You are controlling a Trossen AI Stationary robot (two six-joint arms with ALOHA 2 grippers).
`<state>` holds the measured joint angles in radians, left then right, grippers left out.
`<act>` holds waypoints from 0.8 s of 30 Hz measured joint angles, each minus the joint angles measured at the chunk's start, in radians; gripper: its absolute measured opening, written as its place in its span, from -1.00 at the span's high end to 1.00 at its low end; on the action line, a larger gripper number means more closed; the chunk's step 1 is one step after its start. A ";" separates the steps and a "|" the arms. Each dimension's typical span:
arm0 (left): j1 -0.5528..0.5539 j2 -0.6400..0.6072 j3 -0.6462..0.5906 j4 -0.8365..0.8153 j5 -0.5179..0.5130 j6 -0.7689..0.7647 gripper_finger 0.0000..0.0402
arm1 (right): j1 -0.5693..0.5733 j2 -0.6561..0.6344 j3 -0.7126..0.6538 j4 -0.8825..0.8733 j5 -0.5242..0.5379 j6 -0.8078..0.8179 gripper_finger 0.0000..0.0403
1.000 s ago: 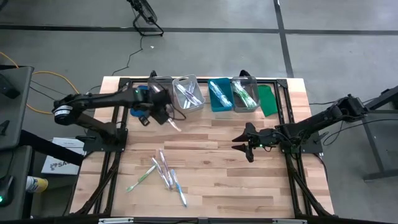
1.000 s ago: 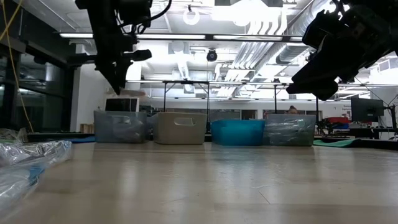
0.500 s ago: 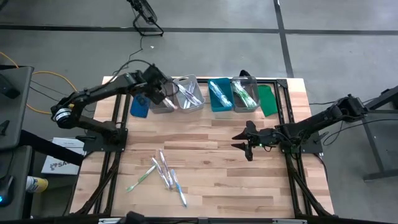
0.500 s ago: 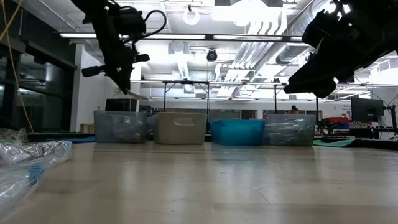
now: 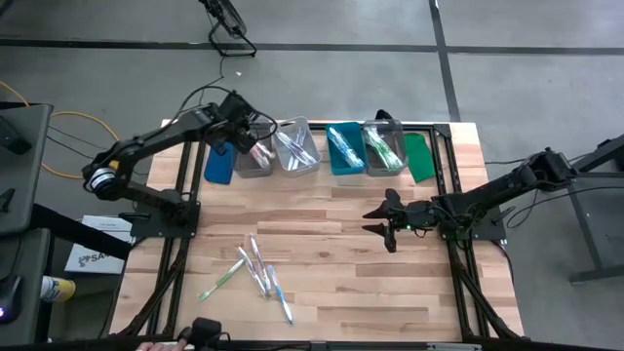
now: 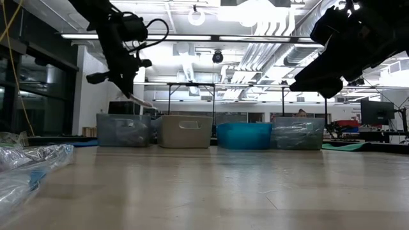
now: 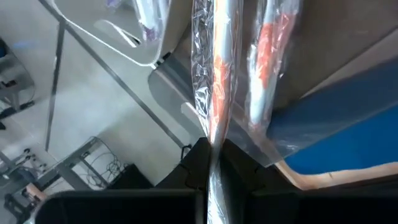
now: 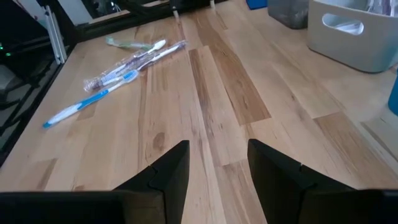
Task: Pick & Place Toothbrushes
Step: Put the orange toothbrush into the left black bin
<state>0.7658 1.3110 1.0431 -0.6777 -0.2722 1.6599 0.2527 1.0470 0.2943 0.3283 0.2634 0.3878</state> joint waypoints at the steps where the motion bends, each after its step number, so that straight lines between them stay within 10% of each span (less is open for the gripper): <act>1: 0.000 0.003 0.000 0.000 -0.005 0.000 0.92 | 0.000 0.000 0.000 0.000 0.000 0.000 0.23; 24: 0.000 0.146 0.000 -0.009 -0.047 0.042 0.92 | 0.000 0.000 0.000 -0.002 0.000 0.000 0.23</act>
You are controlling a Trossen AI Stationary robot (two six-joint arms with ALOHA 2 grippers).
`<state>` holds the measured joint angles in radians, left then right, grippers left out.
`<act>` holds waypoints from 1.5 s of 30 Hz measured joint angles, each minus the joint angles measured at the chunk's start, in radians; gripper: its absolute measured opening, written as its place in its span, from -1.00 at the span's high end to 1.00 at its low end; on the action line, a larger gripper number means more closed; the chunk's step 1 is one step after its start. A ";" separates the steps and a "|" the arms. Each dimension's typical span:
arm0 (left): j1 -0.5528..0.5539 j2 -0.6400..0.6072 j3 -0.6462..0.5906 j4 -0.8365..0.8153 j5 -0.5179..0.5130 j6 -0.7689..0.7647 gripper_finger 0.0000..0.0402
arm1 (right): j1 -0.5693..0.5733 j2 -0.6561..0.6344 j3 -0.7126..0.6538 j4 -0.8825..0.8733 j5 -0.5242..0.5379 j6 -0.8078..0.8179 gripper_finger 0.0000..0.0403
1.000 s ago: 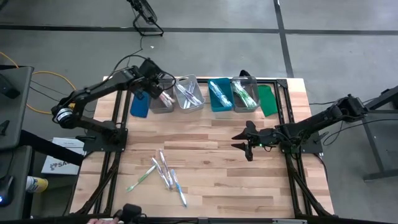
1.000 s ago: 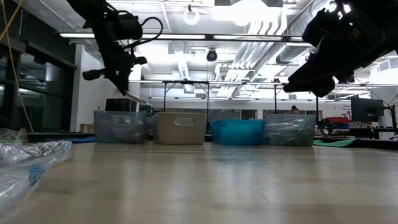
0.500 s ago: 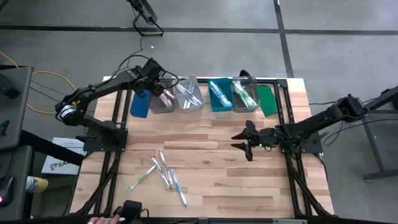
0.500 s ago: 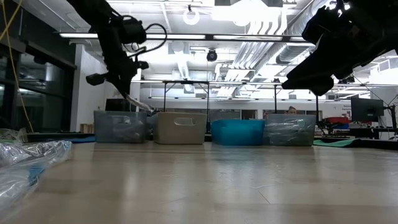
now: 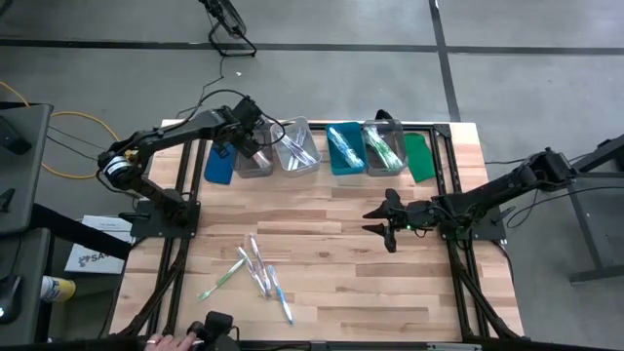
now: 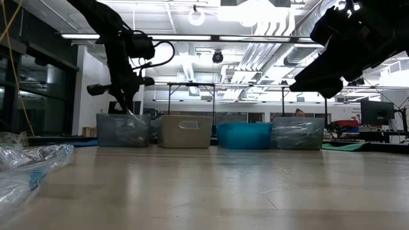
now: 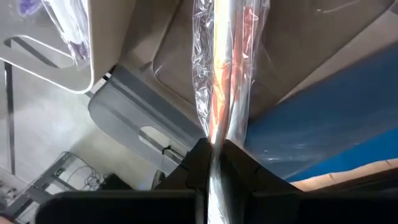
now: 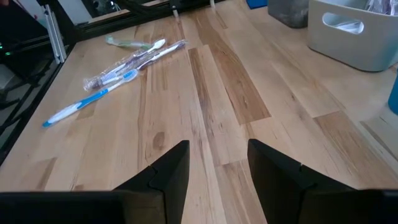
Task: Pick & Place Toothbrushes
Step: Put the orange toothbrush into the left black bin, then put the green toothbrush into the right black bin
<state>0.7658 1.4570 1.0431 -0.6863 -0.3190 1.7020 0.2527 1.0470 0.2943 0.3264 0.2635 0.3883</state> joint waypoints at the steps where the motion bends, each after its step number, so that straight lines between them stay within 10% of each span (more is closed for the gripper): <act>1: 0.000 0.000 0.000 0.001 0.002 0.000 0.92 | 0.000 0.000 0.000 0.000 0.000 0.000 0.23; 17: 0.001 0.001 0.000 -0.018 0.095 -0.003 0.90 | 0.000 0.000 0.000 -0.001 0.000 0.000 0.23; 29: 0.000 0.001 0.000 -0.004 0.071 -0.004 0.30 | 0.000 0.000 0.000 -0.001 0.000 0.001 0.23; 45: 0.000 -0.002 0.000 0.027 0.075 -0.009 0.27 | 0.000 0.000 0.000 -0.001 0.000 0.003 0.23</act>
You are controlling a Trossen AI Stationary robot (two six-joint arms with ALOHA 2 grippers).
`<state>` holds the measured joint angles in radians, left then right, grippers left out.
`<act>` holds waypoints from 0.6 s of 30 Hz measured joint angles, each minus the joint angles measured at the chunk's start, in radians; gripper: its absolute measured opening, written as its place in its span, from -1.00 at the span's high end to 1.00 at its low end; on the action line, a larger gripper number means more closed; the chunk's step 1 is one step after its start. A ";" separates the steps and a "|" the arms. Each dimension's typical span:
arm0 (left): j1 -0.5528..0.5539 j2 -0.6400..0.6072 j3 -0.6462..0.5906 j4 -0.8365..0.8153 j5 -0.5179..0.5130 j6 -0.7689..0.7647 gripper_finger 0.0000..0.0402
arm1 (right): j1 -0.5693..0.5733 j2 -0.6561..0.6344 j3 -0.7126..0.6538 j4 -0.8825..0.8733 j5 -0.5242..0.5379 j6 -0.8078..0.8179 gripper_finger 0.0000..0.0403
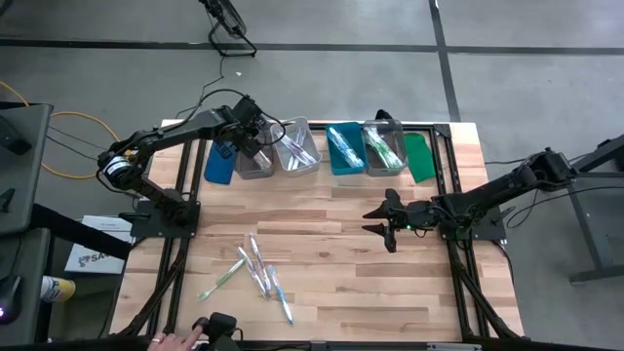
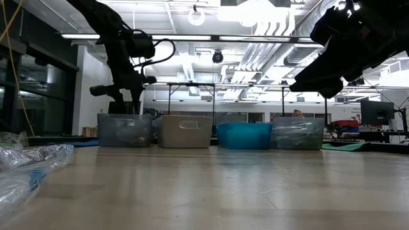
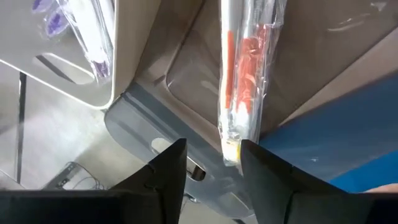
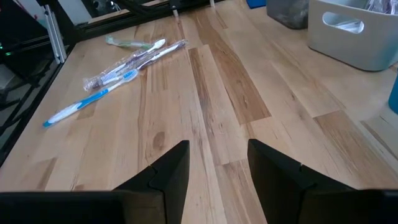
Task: Pick & Place Toothbrushes
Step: Put the green toothbrush into the right black bin
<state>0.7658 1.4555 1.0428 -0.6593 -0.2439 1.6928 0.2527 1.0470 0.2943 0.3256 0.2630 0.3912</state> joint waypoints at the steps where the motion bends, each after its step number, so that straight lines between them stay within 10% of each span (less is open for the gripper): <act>1: 0.000 0.000 0.000 0.000 0.002 0.007 0.26 | 0.000 0.000 0.000 0.000 0.000 0.000 0.23; 18: 0.000 -0.001 0.000 0.035 -0.029 -0.198 0.31 | 0.000 0.000 0.000 0.000 0.000 -0.002 0.23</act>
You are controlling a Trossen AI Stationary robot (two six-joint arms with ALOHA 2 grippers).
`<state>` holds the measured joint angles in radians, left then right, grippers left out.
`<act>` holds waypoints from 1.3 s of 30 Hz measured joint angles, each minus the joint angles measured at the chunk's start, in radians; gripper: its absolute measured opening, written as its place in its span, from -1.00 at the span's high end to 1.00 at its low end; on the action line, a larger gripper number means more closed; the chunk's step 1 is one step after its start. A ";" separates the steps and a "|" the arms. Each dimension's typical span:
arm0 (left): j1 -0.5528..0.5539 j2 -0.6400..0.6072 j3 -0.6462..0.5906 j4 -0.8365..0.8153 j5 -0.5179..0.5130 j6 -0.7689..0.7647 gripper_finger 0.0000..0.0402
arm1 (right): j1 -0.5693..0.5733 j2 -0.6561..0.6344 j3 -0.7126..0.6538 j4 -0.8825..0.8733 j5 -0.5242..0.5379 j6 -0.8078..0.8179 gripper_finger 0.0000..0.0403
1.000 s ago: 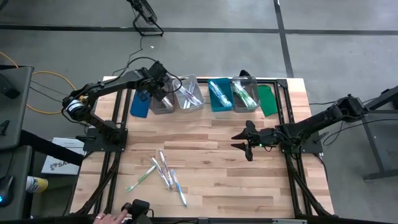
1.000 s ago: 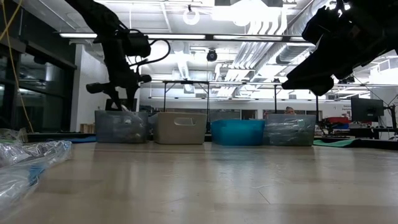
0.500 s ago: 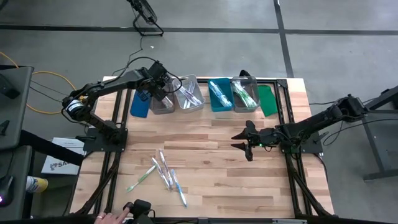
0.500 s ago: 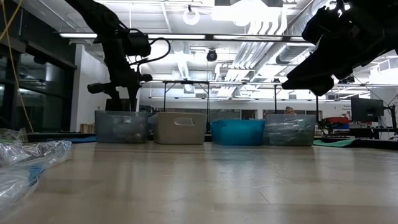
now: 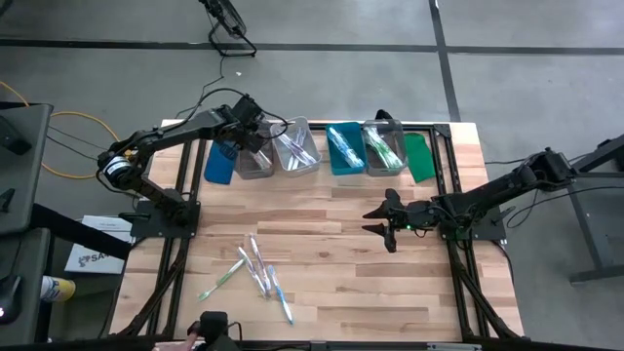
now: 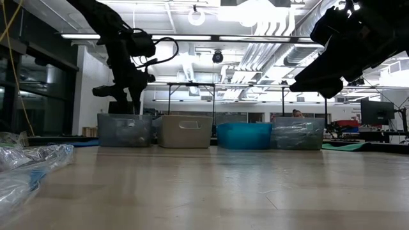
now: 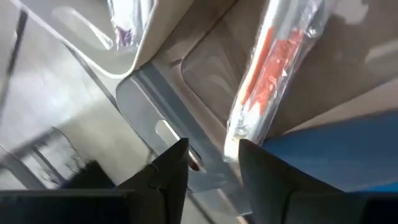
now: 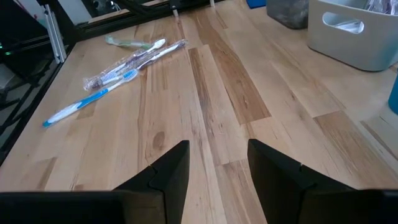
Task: Pick & Place Toothbrushes
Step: Put the green toothbrush into the right black bin
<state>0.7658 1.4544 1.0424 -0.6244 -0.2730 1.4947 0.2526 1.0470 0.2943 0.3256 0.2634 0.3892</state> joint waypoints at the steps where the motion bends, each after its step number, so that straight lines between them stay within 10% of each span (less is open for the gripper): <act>1: 0.000 0.000 0.000 -0.004 0.000 -0.035 0.35 | 0.000 0.000 0.000 0.000 0.000 0.000 0.23; 10: -0.001 -0.001 0.000 -0.120 0.036 -0.217 0.95 | 0.000 0.000 0.000 0.000 0.000 -0.001 0.23; 22: -0.182 -0.136 0.000 -0.229 0.036 -0.459 1.00 | 0.000 0.000 0.000 -0.001 0.000 -0.001 0.23; 39: -0.747 -0.172 0.000 -0.523 0.039 -1.223 1.00 | 0.000 0.000 0.000 -0.001 -0.004 0.004 0.23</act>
<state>0.0186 1.2828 1.0424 -1.1471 -0.2344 0.2716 0.2527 1.0470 0.2943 0.3244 0.2596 0.3927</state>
